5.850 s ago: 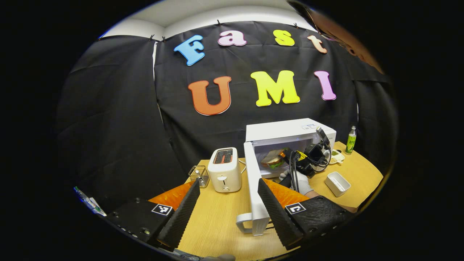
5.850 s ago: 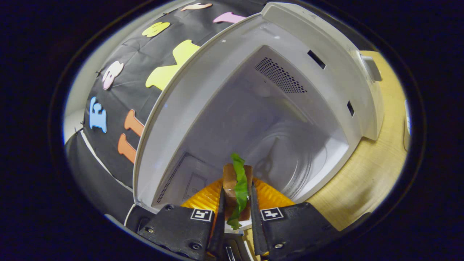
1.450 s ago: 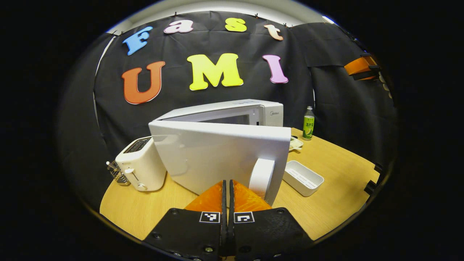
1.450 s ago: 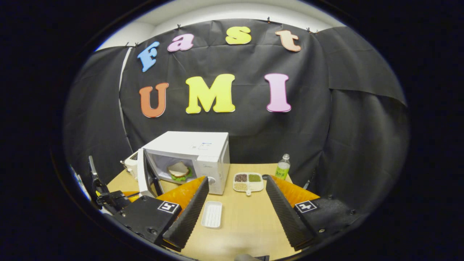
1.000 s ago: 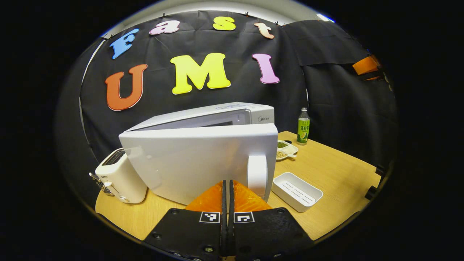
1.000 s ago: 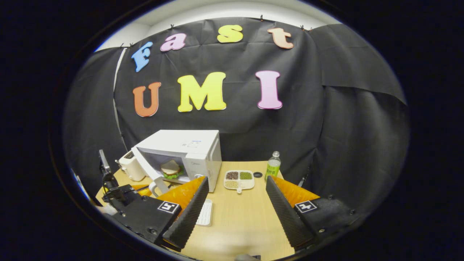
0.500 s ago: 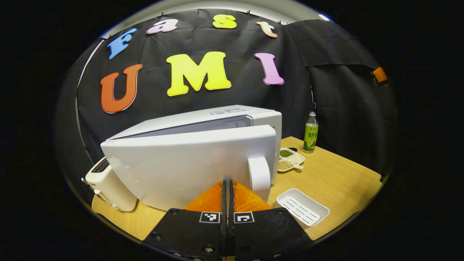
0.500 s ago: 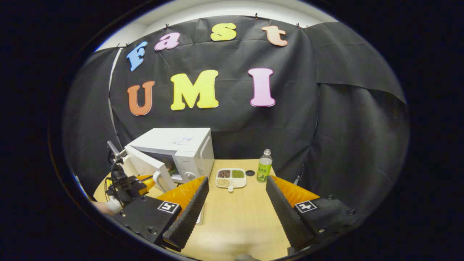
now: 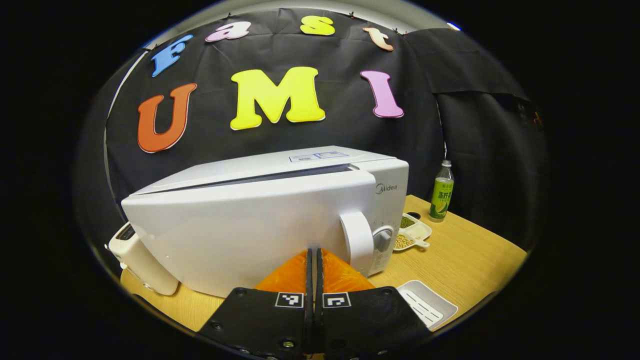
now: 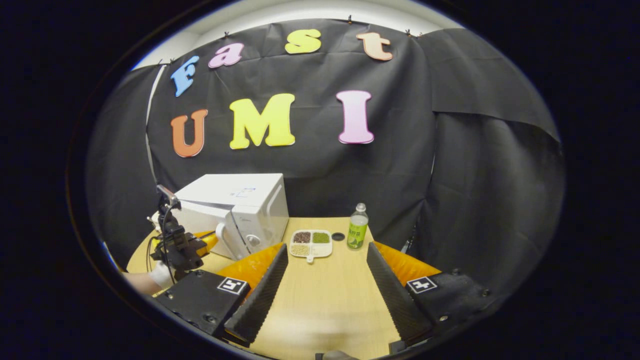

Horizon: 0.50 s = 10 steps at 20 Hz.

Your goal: Open the microwave oven with the left hand, put the food in, and close the microwave oven.

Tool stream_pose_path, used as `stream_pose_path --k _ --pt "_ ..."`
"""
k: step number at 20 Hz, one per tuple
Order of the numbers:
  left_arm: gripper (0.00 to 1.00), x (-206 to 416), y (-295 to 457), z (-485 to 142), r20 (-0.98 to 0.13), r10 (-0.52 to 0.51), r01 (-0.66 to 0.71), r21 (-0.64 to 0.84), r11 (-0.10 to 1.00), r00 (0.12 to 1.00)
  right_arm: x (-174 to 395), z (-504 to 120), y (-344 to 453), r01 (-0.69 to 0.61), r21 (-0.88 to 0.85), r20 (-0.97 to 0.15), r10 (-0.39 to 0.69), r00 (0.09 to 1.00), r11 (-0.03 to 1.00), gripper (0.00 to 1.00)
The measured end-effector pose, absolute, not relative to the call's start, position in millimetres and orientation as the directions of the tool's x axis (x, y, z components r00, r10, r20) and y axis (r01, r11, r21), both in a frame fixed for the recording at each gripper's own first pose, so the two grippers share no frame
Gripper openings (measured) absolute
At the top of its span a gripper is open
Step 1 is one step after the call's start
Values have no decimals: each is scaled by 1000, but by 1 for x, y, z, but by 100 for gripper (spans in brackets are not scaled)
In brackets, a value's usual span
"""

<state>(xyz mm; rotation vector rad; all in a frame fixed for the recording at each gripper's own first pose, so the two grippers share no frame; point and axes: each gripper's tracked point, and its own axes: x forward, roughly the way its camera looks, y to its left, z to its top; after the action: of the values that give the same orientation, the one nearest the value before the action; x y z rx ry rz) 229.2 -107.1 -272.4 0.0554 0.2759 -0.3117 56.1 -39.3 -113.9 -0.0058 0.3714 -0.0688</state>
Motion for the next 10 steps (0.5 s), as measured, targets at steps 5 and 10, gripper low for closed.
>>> stream_pose_path --k 5,10 --pt "0 237 -110 -273 -279 -283 295 1 955 918 62 -115 -40 62 -15 -367 -64 928 998 100" --pt "0 245 -109 -271 -282 -263 273 -6 962 923 69 -117 -29 49 2 -376 -45 926 999 100"
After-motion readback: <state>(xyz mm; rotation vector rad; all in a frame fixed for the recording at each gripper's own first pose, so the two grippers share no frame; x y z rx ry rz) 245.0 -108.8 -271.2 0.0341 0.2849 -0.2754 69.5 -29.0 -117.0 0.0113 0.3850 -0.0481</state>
